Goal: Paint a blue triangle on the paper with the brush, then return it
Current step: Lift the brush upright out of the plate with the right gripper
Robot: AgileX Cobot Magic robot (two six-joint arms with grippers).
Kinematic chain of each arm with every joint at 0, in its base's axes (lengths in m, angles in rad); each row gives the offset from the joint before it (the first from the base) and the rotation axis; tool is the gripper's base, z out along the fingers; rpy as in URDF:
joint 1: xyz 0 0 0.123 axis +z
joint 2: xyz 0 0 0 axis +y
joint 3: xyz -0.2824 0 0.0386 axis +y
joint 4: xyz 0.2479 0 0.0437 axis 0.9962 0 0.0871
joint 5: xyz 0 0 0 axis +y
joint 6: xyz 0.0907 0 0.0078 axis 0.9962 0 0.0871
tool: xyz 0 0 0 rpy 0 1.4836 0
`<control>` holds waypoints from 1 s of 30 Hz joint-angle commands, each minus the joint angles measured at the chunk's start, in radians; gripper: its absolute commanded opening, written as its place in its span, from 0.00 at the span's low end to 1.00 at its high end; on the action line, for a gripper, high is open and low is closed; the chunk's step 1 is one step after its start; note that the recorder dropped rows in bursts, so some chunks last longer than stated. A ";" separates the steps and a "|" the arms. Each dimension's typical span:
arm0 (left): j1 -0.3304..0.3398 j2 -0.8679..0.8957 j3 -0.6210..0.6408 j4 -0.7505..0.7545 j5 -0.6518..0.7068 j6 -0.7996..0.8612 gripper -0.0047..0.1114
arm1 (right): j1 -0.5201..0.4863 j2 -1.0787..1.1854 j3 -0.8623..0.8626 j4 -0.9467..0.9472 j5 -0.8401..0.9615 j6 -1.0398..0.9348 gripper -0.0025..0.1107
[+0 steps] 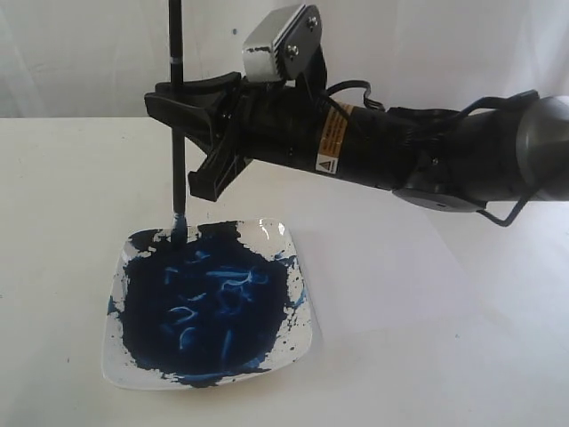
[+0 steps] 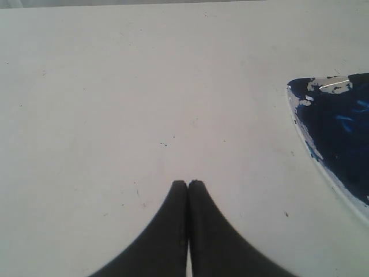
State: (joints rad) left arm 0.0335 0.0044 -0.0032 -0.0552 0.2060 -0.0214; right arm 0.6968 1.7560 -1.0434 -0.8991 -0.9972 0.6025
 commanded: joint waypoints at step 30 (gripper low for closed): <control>0.003 -0.004 0.003 0.026 -0.003 0.180 0.04 | 0.001 -0.081 -0.003 0.003 0.101 0.250 0.02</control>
State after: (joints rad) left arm 0.0335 0.0044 -0.0032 -0.0317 0.2060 0.1306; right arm 0.6986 1.7041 -1.0434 -0.8991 -0.9316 0.8492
